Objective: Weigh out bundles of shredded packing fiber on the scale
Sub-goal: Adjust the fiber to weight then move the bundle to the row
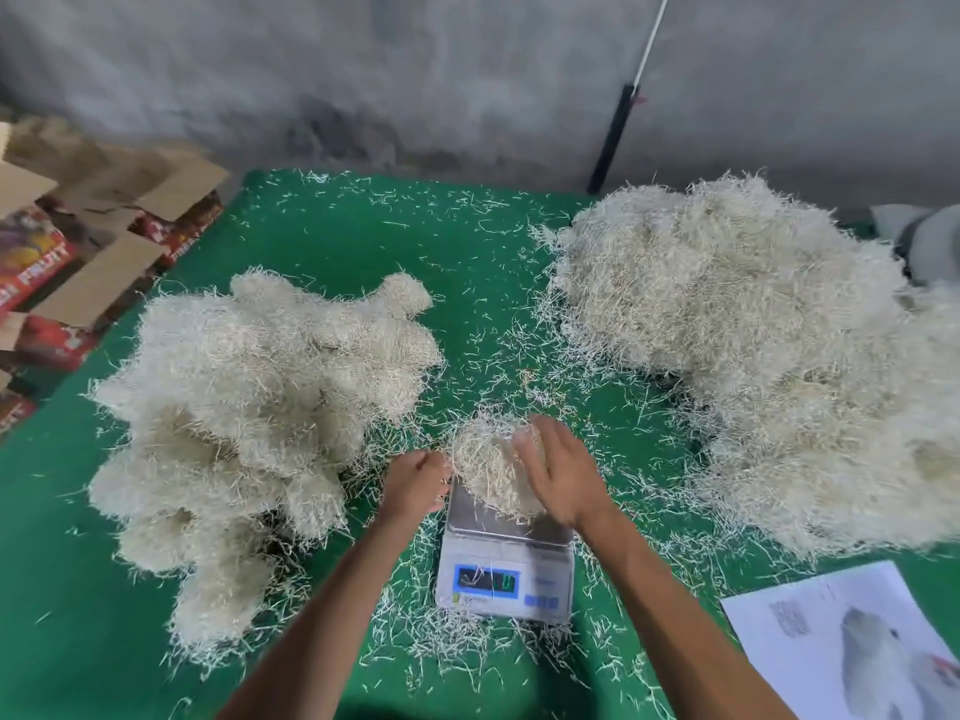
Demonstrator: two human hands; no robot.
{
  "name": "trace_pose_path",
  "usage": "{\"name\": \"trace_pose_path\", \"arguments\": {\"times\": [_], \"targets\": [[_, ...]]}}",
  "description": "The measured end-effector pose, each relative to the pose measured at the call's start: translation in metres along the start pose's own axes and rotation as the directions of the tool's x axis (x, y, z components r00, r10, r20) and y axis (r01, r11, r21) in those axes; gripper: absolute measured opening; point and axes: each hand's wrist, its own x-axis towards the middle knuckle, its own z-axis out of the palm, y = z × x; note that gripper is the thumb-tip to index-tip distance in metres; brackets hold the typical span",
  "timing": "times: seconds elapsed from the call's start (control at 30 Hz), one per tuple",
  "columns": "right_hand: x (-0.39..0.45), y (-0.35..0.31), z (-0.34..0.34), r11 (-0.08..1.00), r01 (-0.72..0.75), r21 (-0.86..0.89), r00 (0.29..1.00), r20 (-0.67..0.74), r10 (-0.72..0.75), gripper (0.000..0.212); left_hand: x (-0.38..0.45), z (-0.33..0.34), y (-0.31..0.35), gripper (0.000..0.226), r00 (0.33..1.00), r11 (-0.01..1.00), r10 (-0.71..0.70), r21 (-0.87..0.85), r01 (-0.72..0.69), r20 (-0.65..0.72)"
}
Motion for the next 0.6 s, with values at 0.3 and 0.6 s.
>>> {"name": "trace_pose_path", "arguments": {"times": [0.3, 0.6], "targets": [[-0.002, 0.001, -0.003, 0.993, -0.051, 0.104, 0.993, -0.099, 0.062, 0.076, -0.001, -0.001, 0.005, 0.037, 0.995, 0.994, 0.063, 0.095, -0.055, -0.079], [-0.007, 0.007, 0.002, 0.991, -0.057, 0.122, 0.992, -0.107, 0.07, 0.084, -0.003, -0.001, -0.009, 0.029, 0.995, 0.987, 0.074, 0.152, -0.062, -0.074]]}}
